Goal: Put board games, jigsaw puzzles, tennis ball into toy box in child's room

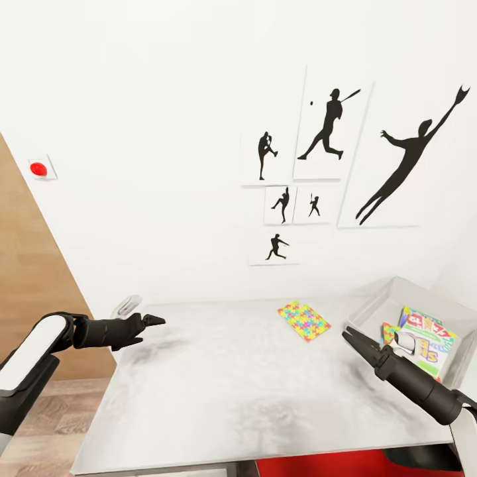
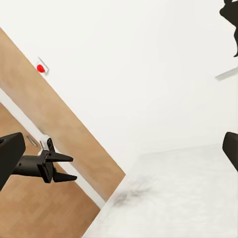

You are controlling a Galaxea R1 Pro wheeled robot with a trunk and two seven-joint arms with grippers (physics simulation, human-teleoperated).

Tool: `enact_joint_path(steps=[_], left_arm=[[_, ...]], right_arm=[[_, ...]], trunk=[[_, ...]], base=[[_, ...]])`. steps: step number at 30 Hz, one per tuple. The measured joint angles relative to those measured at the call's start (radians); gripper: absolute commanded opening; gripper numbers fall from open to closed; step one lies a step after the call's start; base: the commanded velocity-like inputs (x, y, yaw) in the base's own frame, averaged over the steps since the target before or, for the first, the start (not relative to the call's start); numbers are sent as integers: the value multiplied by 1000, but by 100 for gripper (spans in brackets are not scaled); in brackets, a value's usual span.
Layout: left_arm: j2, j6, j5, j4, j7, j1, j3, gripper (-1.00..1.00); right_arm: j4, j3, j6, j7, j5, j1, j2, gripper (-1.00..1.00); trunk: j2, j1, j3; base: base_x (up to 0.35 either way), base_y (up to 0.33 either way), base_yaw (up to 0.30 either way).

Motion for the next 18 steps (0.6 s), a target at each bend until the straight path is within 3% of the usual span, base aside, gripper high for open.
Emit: enact_joint_path(steps=[18], left_arm=[[3,0,0,0,0,3,0,100]], right_arm=[[0,0,0,1,0,0,0,100]], trunk=[[0,0,0]], base=[[119,95,0]])
